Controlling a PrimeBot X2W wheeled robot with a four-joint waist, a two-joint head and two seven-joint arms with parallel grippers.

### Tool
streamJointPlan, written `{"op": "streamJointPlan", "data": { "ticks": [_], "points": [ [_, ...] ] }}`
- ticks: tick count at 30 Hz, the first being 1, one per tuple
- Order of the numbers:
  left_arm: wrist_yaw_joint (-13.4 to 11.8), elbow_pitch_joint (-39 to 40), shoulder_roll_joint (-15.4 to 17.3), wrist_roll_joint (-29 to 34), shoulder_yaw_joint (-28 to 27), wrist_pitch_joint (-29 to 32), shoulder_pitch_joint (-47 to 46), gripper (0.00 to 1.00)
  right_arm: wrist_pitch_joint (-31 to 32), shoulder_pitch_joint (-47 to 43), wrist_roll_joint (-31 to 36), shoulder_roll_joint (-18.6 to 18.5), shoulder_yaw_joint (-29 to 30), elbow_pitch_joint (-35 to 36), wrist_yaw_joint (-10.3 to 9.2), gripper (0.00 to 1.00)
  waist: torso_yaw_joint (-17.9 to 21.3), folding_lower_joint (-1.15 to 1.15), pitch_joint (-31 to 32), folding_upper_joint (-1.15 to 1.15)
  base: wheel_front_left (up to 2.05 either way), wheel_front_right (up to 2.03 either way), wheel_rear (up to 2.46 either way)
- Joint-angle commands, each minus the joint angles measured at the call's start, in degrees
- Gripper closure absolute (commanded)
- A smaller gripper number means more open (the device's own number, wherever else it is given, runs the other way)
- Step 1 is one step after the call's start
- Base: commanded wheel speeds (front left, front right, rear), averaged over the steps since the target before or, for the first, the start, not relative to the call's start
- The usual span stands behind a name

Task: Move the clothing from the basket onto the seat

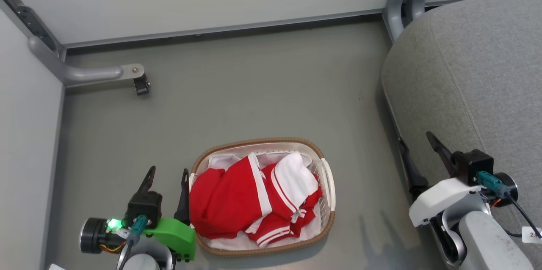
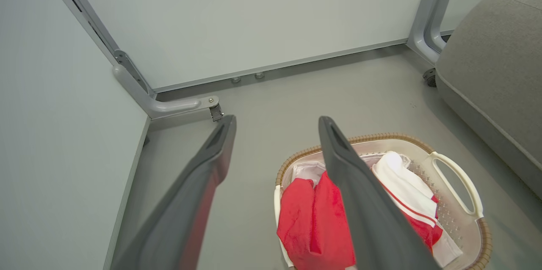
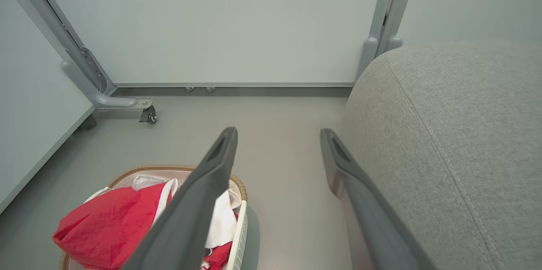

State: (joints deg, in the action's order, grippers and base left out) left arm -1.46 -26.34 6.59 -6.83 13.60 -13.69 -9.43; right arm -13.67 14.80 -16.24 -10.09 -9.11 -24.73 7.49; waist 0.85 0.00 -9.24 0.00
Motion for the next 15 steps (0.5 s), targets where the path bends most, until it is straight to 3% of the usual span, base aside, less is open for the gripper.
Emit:
{"op": "streamJointPlan", "data": {
  "ticks": [1,11,15],
  "points": [
    [0.28,-0.79,0.05,1.25,0.40,-0.56,-1.95,0.00,-0.59,1.20,1.13,-0.45,-0.21,0.39,0.00,0.00,1.27,0.00,-2.93,0.00,0.00,0.00,0.00],
    [1.23,-10.90,-0.88,6.87,3.53,-1.55,-11.27,0.00,-1.59,6.39,3.99,0.24,-2.24,4.32,0.00,0.00,4.09,0.00,-12.50,0.00,0.00,0.00,0.00],
    [0.51,-15.65,-0.98,8.20,4.70,-1.44,-15.75,0.00,-1.58,8.79,3.70,0.56,-3.50,6.83,-0.01,0.00,5.46,0.00,-16.61,0.00,0.00,0.00,0.00]
  ]
}}
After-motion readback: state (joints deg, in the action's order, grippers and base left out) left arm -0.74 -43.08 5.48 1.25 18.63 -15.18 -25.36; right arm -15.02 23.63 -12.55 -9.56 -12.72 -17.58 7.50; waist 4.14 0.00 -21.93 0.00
